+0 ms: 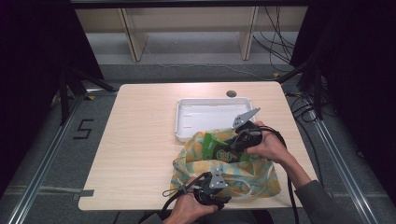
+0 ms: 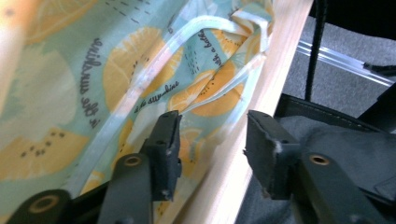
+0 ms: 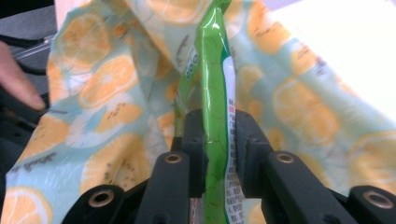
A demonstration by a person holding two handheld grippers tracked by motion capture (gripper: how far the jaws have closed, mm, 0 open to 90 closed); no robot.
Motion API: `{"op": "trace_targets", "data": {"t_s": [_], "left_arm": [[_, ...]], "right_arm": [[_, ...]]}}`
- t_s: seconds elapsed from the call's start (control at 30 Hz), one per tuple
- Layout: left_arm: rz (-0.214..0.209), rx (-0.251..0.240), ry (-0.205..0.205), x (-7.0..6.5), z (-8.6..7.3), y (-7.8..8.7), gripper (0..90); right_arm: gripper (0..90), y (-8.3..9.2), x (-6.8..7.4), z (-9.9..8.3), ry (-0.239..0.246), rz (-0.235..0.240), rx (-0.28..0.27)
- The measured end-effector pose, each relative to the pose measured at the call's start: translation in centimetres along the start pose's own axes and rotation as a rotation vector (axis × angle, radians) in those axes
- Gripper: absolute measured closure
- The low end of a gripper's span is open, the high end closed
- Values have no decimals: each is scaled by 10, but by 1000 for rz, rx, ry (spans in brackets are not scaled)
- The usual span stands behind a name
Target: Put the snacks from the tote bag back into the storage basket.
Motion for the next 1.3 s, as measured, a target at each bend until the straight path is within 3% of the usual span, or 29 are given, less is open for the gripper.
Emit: {"op": "trace_targets", "data": {"t_s": [0.1, 0.23, 0.37, 0.4, 0.43, 0.73, 0.9, 0.93, 1.03, 1.1, 1.13, 1.27, 1.3], "left_arm": [[-5, -9, 1, 0, -1, 9, 480], [-10, -29, 17, -3, -5, 22, 444], [14, -38, 17, -2, -11, 36, 398], [47, -30, 1, 1, -16, 42, 392], [47, -30, 1, 1, -16, 42, 387], [91, -41, 71, 15, -46, 70, 356], [106, -40, 71, 19, -56, 75, 350], [103, -49, 97, 20, -58, 78, 350], [122, -51, 104, 26, -64, 83, 348], [127, -46, 92, 29, -67, 84, 334], [133, -43, 121, 32, -71, 86, 327], [163, -35, 137, 45, -81, 92, 321], [167, -39, 158, 47, -83, 93, 320]], "right_arm": [[769, 6, -2, 7, 17, -3, -37], [769, 15, -4, 15, -3, -12, -72], [768, 20, -7, 22, -3, -20, -110], [768, 21, -8, 25, -4, -31, -126], [768, 21, -8, 25, -4, -31, -126], [768, 36, -10, 34, -29, -42, -172], [768, 39, -11, 36, -41, -33, -188], [768, 41, -13, 36, -40, -42, -188], [768, 43, -14, 37, -42, -48, -206], [768, 46, -14, 37, -59, -45, -205], [768, 47, -15, 37, -71, -43, -206], [768, 51, -18, 38, -72, -48, -230], [768, 52, -20, 38, -68, -46, -217]]}}
Point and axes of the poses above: each handheld gripper's, and its own axes: y roughly backward along the jaws, z roughly out of its top, x roughly to its left, the point moved 9 cm from there along -y, roughly forward along the jaws, and after that the axes turned 13 degrees about x, right-handed, at the moved point
